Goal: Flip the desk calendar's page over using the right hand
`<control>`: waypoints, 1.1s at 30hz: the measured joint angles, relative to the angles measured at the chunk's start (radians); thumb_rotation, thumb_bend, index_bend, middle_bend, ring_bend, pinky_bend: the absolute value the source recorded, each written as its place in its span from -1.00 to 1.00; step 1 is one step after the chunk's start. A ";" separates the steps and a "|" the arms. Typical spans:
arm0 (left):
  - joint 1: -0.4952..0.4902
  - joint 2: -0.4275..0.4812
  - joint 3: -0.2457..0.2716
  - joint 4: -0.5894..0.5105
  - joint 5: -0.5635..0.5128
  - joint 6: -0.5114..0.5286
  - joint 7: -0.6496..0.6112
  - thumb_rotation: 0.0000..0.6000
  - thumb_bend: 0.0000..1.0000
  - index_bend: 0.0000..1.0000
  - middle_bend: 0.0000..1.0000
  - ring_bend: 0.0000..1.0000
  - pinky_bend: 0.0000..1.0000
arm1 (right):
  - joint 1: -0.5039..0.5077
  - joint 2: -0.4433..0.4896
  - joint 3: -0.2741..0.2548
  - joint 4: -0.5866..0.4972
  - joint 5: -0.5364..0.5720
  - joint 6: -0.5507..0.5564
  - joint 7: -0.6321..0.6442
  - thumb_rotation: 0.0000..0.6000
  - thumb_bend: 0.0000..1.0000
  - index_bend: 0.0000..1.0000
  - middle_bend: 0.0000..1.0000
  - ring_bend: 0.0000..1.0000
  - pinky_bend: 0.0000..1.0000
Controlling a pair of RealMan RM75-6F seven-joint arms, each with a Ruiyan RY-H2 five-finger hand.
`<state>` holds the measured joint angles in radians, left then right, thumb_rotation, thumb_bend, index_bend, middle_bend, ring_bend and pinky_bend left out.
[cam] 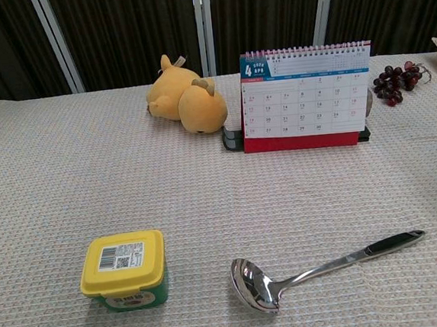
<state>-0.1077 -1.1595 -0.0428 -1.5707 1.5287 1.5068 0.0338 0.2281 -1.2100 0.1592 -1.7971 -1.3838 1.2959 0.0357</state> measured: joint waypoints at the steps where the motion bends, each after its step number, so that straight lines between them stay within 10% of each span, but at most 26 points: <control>1: 0.001 0.000 -0.001 0.000 0.000 0.002 0.000 1.00 -1.00 -1.00 -1.00 -1.00 -1.00 | 0.016 0.001 0.013 -0.023 0.044 -0.040 0.026 1.00 -0.06 -0.87 0.20 0.24 0.10; 16: 0.009 0.010 -0.009 -0.003 0.004 0.028 -0.018 1.00 -1.00 -1.00 -1.00 -1.00 -1.00 | 0.304 -0.051 0.189 -0.056 0.711 -0.546 0.325 1.00 -0.06 -0.96 0.42 0.43 0.13; 33: 0.007 0.010 -0.007 -0.006 0.012 0.028 -0.015 1.00 -1.00 -1.00 -1.00 -1.00 -1.00 | 0.378 -0.160 0.207 0.121 0.887 -0.638 0.404 1.00 -0.06 -0.98 0.40 0.43 0.13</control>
<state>-0.1009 -1.1498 -0.0503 -1.5763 1.5409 1.5345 0.0187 0.6060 -1.3700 0.3658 -1.6757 -0.4972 0.6575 0.4400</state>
